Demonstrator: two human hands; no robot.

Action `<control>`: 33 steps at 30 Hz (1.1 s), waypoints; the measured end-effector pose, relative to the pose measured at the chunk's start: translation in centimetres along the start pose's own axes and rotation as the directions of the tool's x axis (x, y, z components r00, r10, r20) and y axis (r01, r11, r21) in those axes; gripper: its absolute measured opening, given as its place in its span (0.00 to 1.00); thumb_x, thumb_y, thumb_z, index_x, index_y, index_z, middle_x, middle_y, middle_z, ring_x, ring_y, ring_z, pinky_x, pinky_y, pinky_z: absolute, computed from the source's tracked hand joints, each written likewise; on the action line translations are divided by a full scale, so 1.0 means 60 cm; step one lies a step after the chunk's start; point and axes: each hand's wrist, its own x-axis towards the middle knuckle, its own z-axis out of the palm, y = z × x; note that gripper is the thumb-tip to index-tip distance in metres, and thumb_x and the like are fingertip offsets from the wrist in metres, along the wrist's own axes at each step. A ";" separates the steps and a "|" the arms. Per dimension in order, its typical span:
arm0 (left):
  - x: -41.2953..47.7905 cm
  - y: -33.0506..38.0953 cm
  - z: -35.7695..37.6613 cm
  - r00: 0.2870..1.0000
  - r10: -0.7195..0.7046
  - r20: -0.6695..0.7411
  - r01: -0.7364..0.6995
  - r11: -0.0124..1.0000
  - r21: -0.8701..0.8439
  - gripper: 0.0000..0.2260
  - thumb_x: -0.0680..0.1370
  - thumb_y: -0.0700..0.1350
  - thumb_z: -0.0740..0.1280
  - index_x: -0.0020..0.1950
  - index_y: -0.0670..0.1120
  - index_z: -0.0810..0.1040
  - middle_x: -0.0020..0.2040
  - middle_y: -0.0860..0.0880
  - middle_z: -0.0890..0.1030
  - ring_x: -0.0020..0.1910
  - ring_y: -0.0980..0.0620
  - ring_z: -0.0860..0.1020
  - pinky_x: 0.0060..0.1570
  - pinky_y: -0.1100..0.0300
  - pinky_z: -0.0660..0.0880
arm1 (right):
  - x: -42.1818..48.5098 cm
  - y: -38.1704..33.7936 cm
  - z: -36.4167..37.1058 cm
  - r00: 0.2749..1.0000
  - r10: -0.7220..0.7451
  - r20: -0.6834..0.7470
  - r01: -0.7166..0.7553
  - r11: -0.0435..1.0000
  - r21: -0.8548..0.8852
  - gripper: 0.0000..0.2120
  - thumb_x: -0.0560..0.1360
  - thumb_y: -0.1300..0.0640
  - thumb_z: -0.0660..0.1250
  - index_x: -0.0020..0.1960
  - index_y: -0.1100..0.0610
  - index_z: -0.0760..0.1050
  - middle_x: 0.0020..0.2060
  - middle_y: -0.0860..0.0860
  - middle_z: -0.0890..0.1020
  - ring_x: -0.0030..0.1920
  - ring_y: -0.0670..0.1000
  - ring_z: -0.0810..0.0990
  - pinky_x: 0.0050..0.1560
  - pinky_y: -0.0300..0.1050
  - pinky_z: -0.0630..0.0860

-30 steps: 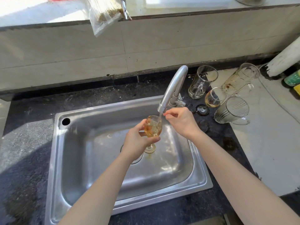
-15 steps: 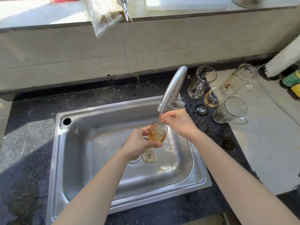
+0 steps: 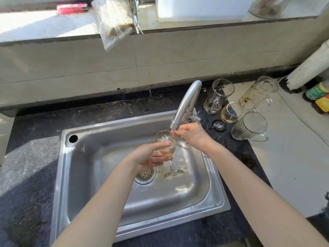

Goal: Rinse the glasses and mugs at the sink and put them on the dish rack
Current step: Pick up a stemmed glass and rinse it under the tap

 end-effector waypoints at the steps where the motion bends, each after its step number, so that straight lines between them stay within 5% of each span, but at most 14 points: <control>1: 0.000 0.001 0.000 1.000 -0.008 0.014 0.008 1.000 0.012 0.21 0.62 0.51 0.76 0.53 0.47 0.81 0.52 0.43 0.81 0.45 0.48 0.82 0.65 0.50 0.70 | 0.001 0.001 0.000 1.000 -0.007 0.014 0.007 1.000 0.010 0.09 0.79 0.57 0.64 0.41 0.50 0.78 0.27 0.37 0.76 0.33 0.37 0.72 0.35 0.31 0.65; 6: -0.006 0.006 0.003 0.998 0.012 0.067 -0.014 1.000 0.023 0.21 0.63 0.50 0.75 0.53 0.45 0.80 0.51 0.42 0.83 0.47 0.47 0.81 0.64 0.52 0.71 | 0.002 0.009 -0.001 0.993 -0.025 0.113 0.023 0.999 0.022 0.09 0.79 0.56 0.63 0.42 0.52 0.78 0.29 0.38 0.76 0.34 0.39 0.71 0.39 0.34 0.67; 10: -0.011 0.008 -0.001 0.995 0.068 0.067 -0.069 0.998 0.015 0.20 0.71 0.52 0.70 0.60 0.44 0.78 0.54 0.42 0.83 0.47 0.51 0.83 0.49 0.58 0.69 | 0.004 0.016 -0.005 0.990 -0.056 0.131 0.020 0.965 0.262 0.15 0.80 0.61 0.60 0.35 0.53 0.74 0.31 0.42 0.78 0.34 0.43 0.73 0.40 0.39 0.67; 16: -0.025 0.024 -0.018 0.998 0.064 0.019 -0.067 0.955 0.288 0.20 0.81 0.57 0.56 0.61 0.46 0.78 0.54 0.49 0.84 0.54 0.52 0.81 0.61 0.51 0.65 | 0.005 0.021 0.001 0.996 -0.031 0.078 -0.004 0.912 0.410 0.13 0.80 0.61 0.59 0.37 0.57 0.74 0.39 0.50 0.77 0.40 0.47 0.74 0.42 0.39 0.69; 18: -0.028 0.030 -0.017 0.995 0.099 0.007 -0.097 0.951 0.295 0.17 0.82 0.52 0.58 0.61 0.44 0.78 0.53 0.45 0.84 0.48 0.53 0.82 0.49 0.65 0.73 | 0.004 0.022 0.003 0.998 0.003 0.055 -0.027 0.892 0.451 0.13 0.80 0.61 0.59 0.38 0.57 0.74 0.39 0.50 0.77 0.40 0.46 0.74 0.41 0.39 0.69; 21: -0.025 0.030 -0.016 0.990 0.139 -0.007 -0.129 0.937 0.326 0.15 0.81 0.51 0.61 0.60 0.44 0.79 0.48 0.47 0.85 0.48 0.51 0.82 0.46 0.61 0.71 | -0.002 0.021 0.005 0.999 0.028 0.040 -0.045 0.861 0.507 0.12 0.80 0.60 0.60 0.38 0.57 0.75 0.38 0.49 0.79 0.39 0.45 0.76 0.41 0.39 0.69; 25: -0.025 0.031 -0.007 0.985 0.172 -0.023 -0.154 0.926 0.344 0.16 0.81 0.53 0.60 0.57 0.43 0.80 0.44 0.47 0.83 0.39 0.53 0.81 0.30 0.70 0.69 | -0.010 0.020 0.001 0.999 0.045 0.019 -0.048 0.876 0.480 0.10 0.79 0.57 0.63 0.40 0.56 0.76 0.38 0.46 0.80 0.39 0.43 0.77 0.46 0.40 0.69; 29: -0.020 0.030 0.010 0.974 0.221 -0.042 -0.194 0.921 0.337 0.19 0.81 0.54 0.58 0.55 0.42 0.81 0.39 0.49 0.78 0.32 0.55 0.75 0.35 0.65 0.69 | -0.012 0.016 0.010 0.999 0.017 -0.048 0.007 0.893 0.449 0.08 0.80 0.55 0.62 0.43 0.55 0.76 0.35 0.44 0.79 0.36 0.43 0.77 0.42 0.37 0.73; 33: -0.024 0.031 0.025 0.971 0.231 -0.063 -0.206 0.939 0.277 0.17 0.82 0.52 0.58 0.53 0.41 0.80 0.35 0.49 0.75 0.30 0.54 0.72 0.27 0.65 0.70 | 0.002 0.014 0.040 0.984 0.021 -0.179 0.013 0.982 0.188 0.09 0.77 0.53 0.66 0.51 0.58 0.74 0.40 0.48 0.76 0.41 0.48 0.73 0.46 0.45 0.70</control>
